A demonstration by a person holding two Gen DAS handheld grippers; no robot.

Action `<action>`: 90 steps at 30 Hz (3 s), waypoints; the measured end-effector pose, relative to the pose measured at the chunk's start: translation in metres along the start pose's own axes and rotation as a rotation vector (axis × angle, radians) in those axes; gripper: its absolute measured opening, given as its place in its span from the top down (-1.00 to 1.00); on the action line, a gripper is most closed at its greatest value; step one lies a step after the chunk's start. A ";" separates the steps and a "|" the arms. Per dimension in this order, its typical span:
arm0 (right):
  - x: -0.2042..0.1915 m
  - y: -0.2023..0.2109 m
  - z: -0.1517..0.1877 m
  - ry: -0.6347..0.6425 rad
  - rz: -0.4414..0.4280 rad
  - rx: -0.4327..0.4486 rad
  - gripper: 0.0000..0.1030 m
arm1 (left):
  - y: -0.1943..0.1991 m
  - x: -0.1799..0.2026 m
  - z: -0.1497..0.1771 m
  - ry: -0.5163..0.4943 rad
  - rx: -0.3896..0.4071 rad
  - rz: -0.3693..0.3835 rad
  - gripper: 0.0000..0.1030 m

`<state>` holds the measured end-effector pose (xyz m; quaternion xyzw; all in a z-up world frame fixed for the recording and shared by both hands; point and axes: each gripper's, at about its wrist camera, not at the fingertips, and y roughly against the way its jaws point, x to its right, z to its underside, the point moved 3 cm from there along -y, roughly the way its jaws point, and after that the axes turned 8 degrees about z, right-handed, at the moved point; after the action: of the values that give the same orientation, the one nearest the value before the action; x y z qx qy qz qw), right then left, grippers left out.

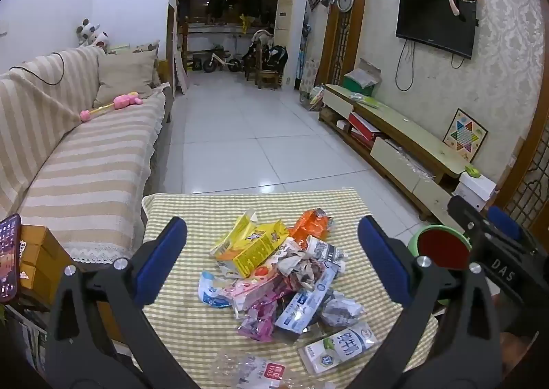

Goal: Collect trash

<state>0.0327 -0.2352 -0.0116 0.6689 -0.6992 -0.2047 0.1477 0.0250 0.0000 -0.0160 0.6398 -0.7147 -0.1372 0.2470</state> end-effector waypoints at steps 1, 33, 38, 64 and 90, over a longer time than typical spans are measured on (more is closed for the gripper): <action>0.000 -0.001 0.000 0.001 0.004 -0.004 -0.86 | 0.000 0.000 0.000 0.002 -0.001 0.003 -0.90; 0.013 0.004 -0.006 0.055 0.187 0.015 -0.86 | -0.016 0.003 0.015 0.023 -0.070 0.026 -0.90; 0.014 0.004 -0.005 0.055 0.185 0.015 -0.86 | -0.016 0.004 0.014 0.023 -0.069 0.024 -0.90; 0.013 0.003 -0.006 0.042 0.182 0.012 -0.86 | -0.006 0.004 0.006 0.024 -0.048 0.016 -0.90; 0.013 0.004 -0.002 0.038 0.181 0.001 -0.86 | -0.005 0.002 0.009 0.033 -0.052 0.016 -0.90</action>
<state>0.0293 -0.2479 -0.0087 0.6066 -0.7541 -0.1776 0.1786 0.0244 -0.0033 -0.0255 0.6296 -0.7119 -0.1430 0.2763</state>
